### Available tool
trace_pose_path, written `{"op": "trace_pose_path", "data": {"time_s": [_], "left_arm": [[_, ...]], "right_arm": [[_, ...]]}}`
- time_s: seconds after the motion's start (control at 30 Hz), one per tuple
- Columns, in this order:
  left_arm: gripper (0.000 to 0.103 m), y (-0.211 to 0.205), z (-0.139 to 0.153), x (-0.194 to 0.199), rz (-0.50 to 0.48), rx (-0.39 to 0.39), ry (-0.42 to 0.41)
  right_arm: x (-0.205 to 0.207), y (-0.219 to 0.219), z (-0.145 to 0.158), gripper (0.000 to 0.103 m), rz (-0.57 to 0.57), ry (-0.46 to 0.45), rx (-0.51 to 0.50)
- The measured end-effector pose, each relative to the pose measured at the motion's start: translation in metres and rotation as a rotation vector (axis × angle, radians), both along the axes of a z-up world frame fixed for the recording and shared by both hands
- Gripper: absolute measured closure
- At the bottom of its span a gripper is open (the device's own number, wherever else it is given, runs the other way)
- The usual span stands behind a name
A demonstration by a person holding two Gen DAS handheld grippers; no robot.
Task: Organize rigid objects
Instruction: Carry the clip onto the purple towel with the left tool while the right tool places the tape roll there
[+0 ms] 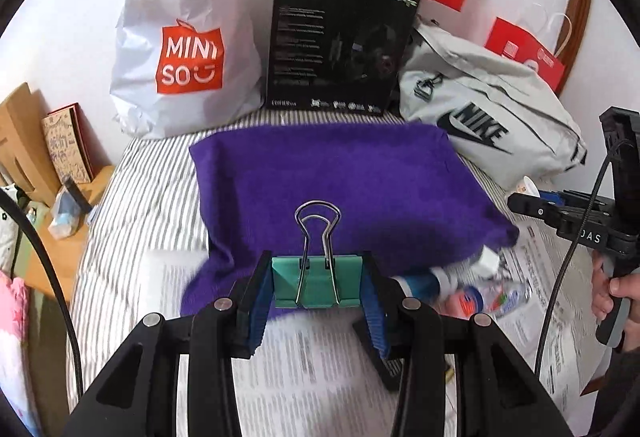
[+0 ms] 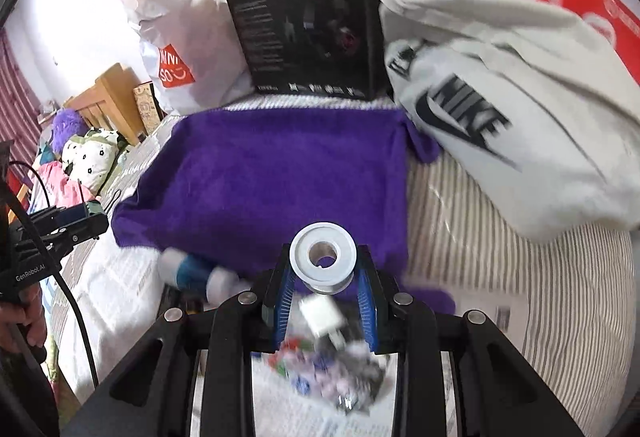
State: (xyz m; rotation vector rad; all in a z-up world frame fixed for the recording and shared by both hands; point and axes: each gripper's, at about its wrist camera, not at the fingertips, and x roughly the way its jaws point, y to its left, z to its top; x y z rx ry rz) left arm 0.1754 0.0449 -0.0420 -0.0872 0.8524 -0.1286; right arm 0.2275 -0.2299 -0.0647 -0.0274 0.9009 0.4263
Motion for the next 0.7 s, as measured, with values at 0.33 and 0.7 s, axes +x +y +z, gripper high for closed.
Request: {"op": "trace_pose_path", "data": {"time_s": [0.33,0.7], "left_arm": [[0.064,0.011,-0.015,0.078,-0.008,-0.115,0.037],[0.064,-0.002,-0.058,0.159,0.002,-0.09,0.125]], "right_arm": [[0.077,0.037,-0.006,0.074,0.072,-0.007,-0.043],[0.155,0.065,-0.057,0.074,0.071,0.063,-0.132]]}}
